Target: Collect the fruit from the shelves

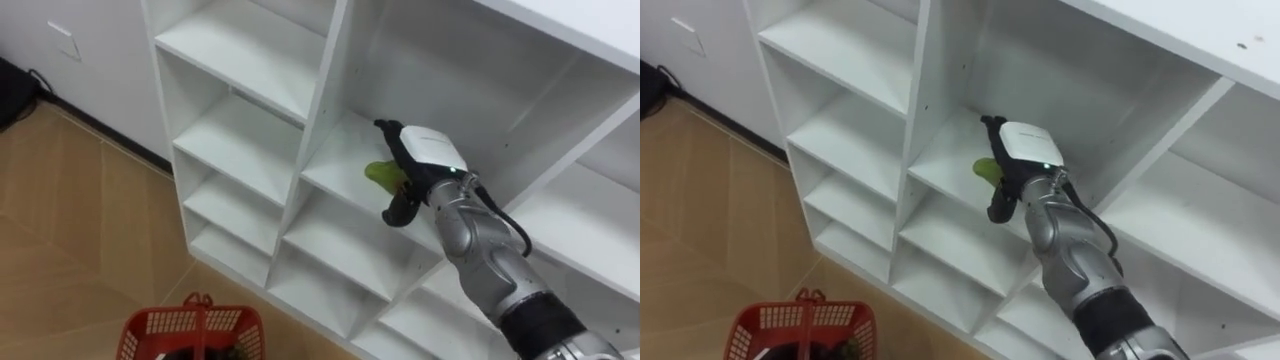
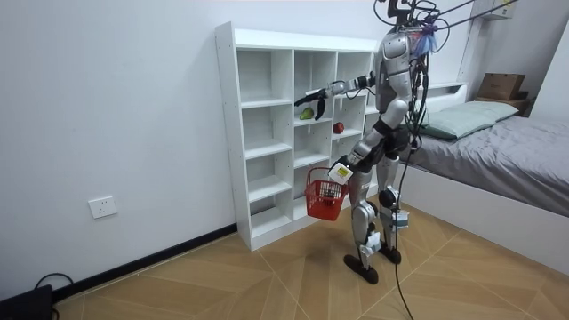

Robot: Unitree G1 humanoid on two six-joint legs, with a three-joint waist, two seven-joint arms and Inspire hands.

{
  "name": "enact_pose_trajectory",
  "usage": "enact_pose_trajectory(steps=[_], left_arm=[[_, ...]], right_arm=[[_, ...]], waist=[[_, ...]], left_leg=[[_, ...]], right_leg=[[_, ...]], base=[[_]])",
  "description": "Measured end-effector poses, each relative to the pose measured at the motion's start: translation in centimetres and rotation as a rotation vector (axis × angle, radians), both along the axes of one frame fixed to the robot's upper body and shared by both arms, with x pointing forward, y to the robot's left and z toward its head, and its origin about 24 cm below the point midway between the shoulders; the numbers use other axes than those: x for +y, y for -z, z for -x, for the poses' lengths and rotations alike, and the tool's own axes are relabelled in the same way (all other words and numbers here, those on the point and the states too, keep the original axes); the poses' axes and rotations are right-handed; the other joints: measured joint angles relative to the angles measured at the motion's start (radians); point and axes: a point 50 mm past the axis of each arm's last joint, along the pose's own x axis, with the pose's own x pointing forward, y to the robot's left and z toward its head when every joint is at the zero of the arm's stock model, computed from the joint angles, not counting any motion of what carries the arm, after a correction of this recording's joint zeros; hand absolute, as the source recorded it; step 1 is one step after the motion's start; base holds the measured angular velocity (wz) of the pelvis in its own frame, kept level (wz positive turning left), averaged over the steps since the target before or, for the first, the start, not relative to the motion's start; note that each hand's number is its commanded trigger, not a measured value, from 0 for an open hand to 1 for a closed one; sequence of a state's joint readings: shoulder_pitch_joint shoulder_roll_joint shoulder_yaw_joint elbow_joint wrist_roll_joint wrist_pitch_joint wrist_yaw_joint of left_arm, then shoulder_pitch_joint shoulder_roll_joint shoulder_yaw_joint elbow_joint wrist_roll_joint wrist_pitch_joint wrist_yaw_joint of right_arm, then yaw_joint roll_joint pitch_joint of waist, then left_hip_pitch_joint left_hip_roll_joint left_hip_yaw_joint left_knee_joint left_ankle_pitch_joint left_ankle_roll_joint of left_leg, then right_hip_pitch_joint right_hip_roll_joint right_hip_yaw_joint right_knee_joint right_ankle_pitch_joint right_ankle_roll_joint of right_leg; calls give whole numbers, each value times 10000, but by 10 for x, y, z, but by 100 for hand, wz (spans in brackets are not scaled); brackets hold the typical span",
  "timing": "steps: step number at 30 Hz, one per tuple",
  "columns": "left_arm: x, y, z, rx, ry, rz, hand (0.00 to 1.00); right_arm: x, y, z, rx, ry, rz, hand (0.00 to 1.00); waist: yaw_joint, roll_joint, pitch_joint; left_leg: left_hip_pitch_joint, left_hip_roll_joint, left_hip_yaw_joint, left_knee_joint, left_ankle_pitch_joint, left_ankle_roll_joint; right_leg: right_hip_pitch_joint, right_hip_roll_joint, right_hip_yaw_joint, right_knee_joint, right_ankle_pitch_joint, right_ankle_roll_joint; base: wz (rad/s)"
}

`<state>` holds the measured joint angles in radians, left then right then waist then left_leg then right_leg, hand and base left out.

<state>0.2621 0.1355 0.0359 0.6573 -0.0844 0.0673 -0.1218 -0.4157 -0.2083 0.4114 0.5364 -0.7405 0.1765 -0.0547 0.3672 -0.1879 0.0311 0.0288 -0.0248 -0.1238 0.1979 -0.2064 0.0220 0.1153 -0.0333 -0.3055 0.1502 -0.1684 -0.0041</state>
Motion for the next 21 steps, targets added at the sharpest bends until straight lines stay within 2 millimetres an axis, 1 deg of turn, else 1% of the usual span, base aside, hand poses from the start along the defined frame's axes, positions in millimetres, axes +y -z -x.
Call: enact_pose_trajectory(steps=[4, 11, 16, 21], left_arm=[[1, 0, -1, 54, 32, 41, 100], [3, -1, -2, 105, 153, 122, 100], [4, -1, -2, 129, 204, 161, 100], [11, -2, -2, 177, 312, 36, 100]], right_arm=[[0, -2, -2, -200, 100, -147, 0], [0, -5, -3, -342, 110, -157, 0], [-2, -2, -4, -175, 239, -269, 0], [-12, 2, -6, 195, 600, -443, 0]], waist=[[2, -3, -2], [8, -50, -33], [6, -85, -57], [-26, -163, -90]], left_leg=[[-41, 0, 9, -6, 0, 0], [-165, 0, 19, 58, 4, 2], [-173, 0, -19, 73, 9, -5], [-205, -27, -168, 66, 17, -15]], right_leg=[[-54, -1, -44, 1, 0, 0], [-175, -1, -59, 3, 0, 0], [-176, -1, -58, 2, 0, 0], [-158, -10, -194, 4, 0, 0]], base=[[0], [0], [0], [7]])
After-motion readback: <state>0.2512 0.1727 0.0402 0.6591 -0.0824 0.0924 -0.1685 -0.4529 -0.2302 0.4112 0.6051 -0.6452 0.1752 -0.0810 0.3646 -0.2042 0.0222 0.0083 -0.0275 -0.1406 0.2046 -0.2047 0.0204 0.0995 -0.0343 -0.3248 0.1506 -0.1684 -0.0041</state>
